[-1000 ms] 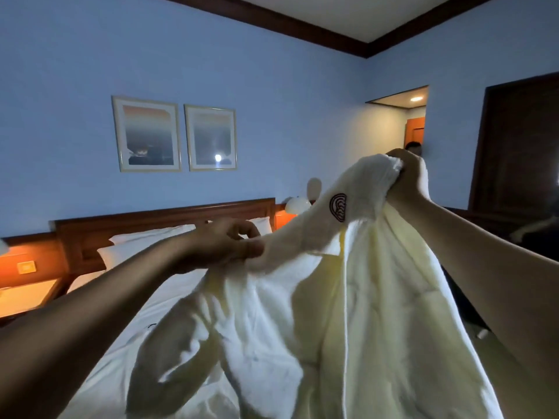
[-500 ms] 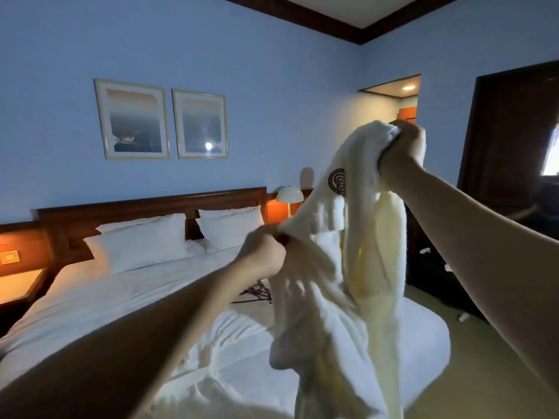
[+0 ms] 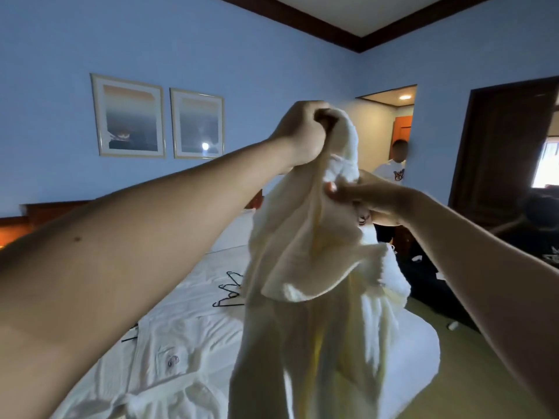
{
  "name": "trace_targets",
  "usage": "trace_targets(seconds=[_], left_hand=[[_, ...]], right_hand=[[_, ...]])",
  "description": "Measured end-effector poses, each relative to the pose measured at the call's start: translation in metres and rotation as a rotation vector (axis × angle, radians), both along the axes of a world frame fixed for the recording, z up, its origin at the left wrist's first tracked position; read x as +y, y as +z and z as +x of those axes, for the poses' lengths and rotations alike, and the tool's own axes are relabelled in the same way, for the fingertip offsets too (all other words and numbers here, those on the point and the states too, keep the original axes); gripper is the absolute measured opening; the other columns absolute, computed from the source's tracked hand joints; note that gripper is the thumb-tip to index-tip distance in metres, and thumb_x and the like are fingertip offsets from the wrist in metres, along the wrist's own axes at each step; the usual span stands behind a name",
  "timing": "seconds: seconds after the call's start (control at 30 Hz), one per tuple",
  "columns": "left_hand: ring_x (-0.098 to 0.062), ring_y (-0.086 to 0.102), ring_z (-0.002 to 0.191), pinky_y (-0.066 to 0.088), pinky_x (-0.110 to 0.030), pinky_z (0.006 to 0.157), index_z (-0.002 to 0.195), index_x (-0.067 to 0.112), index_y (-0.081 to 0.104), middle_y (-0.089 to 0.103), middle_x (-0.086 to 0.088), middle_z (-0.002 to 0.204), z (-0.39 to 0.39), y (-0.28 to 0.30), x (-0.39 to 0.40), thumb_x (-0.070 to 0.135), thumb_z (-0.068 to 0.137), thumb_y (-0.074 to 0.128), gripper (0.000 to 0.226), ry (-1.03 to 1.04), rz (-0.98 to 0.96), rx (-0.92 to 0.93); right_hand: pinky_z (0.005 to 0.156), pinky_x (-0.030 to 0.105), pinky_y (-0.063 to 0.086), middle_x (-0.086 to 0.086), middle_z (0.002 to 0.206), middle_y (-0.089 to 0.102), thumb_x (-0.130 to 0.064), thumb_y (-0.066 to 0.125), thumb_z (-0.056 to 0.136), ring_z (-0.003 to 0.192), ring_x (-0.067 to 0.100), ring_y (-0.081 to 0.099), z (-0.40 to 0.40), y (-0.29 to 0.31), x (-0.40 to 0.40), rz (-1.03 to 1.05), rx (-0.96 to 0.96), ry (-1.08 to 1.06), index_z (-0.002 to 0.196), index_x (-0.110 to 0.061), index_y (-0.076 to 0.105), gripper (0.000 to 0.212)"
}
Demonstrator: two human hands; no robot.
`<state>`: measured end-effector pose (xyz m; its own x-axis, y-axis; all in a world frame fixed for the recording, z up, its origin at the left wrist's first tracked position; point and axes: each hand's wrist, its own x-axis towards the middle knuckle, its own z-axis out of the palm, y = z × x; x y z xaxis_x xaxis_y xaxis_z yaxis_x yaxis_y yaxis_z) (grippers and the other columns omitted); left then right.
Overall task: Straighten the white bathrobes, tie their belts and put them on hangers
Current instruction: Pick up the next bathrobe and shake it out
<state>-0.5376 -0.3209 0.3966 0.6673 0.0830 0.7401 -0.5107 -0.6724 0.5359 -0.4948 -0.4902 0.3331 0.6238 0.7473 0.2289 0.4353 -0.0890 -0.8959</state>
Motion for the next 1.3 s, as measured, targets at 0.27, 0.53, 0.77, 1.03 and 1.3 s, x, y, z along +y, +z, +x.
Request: trace_targets(seconds=[0.27,0.53,0.77,1.03,1.3], left_hand=[[-0.019,0.061,0.089,0.048,-0.032,0.081,0.090,0.021,0.060,0.066,0.000,0.094,0.003,-0.070,0.043,0.029,0.082,0.059,0.012,0.264,-0.286,0.123],[-0.026,0.063,0.103,0.049,-0.043,0.085,0.121,0.017,0.063,0.067,-0.005,0.117,-0.018,-0.196,0.062,0.046,0.084,0.061,0.047,-0.461,-0.536,0.932],[-0.025,0.070,0.095,0.058,-0.046,0.085,0.100,0.019,0.077,0.077,-0.003,0.097,-0.010,-0.176,0.044,0.022,0.081,0.073,0.019,-0.109,-0.336,0.374],[-0.013,0.063,0.084,0.050,-0.028,0.076,0.086,0.019,0.074,0.073,0.007,0.086,-0.004,-0.107,0.045,0.011,0.090,0.045,0.031,0.104,-0.526,0.073],[-0.014,0.067,0.081,0.054,-0.024,0.075,0.082,0.015,0.074,0.073,0.002,0.080,0.000,-0.057,-0.041,-0.001,0.087,0.042,0.036,-0.200,-0.384,0.057]], right_hand=[[0.084,0.055,0.060,0.017,0.088,0.076,-0.035,0.078,0.088,0.079,0.024,0.072,0.011,-0.026,0.029,0.388,-0.124,-0.494,0.089,-0.007,0.075,0.027],[0.050,0.014,0.047,0.000,0.069,0.063,-0.034,0.070,0.094,0.049,0.001,0.057,0.013,-0.026,0.037,0.645,-0.003,-0.664,0.085,-0.009,0.067,0.027],[0.047,0.021,0.045,0.001,0.064,0.066,-0.039,0.075,0.085,0.049,0.013,0.058,0.010,-0.033,0.018,0.703,0.211,-0.651,0.096,-0.005,0.073,0.035],[0.053,0.025,0.041,0.003,0.078,0.070,-0.017,0.047,0.098,0.062,0.022,0.060,0.044,-0.068,-0.066,0.360,-0.070,-0.817,0.098,-0.015,0.072,0.025],[0.086,0.047,0.059,0.005,0.110,0.076,-0.070,0.077,0.071,0.102,0.027,0.073,0.009,-0.049,-0.035,-0.156,-0.059,-0.284,0.122,-0.018,0.067,0.073]])
